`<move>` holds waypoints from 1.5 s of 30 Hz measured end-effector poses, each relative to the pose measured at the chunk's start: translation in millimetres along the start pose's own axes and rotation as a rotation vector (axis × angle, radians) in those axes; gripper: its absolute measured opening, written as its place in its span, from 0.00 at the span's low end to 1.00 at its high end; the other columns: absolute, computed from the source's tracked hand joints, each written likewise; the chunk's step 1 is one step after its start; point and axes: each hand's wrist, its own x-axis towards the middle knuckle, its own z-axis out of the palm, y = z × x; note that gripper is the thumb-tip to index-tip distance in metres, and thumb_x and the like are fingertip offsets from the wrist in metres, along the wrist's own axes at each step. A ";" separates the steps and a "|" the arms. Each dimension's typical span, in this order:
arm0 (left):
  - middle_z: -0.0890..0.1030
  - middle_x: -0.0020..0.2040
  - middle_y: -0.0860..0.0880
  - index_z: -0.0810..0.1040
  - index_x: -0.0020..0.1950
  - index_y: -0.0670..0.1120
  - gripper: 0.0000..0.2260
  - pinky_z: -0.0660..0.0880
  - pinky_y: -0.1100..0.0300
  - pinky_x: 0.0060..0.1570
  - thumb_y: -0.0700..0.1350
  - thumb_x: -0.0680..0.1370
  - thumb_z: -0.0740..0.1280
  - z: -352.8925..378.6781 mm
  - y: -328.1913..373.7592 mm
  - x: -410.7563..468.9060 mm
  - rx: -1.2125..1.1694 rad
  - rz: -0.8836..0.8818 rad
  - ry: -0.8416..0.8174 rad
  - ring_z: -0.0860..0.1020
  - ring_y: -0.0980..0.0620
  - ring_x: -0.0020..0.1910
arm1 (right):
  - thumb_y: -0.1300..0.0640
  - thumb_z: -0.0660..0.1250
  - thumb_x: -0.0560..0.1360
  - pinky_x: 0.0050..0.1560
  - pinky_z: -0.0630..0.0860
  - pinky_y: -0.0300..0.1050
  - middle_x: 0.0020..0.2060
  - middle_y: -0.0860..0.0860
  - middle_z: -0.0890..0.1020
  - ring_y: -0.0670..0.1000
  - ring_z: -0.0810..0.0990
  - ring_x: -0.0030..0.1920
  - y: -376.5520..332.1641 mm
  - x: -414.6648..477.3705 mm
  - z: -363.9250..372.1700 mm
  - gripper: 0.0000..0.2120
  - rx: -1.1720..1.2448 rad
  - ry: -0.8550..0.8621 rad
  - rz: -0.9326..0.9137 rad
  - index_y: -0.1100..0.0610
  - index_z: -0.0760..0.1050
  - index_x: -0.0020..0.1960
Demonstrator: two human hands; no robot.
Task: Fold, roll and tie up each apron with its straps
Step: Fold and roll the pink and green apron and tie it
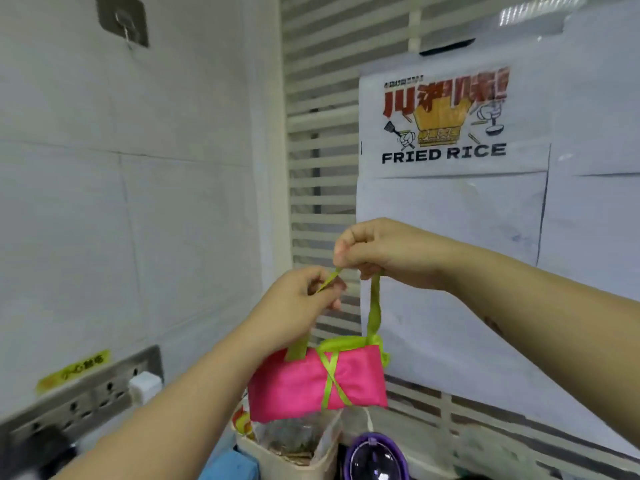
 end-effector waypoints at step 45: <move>0.82 0.54 0.43 0.80 0.57 0.43 0.12 0.73 0.56 0.56 0.38 0.76 0.62 -440.0 137.7 -69.6 1.139 -0.166 1.068 0.78 0.43 0.55 | 0.66 0.62 0.76 0.32 0.68 0.34 0.51 0.55 0.76 0.49 0.75 0.42 -345.9 246.5 204.6 0.16 -0.190 0.109 -0.846 0.55 0.72 0.62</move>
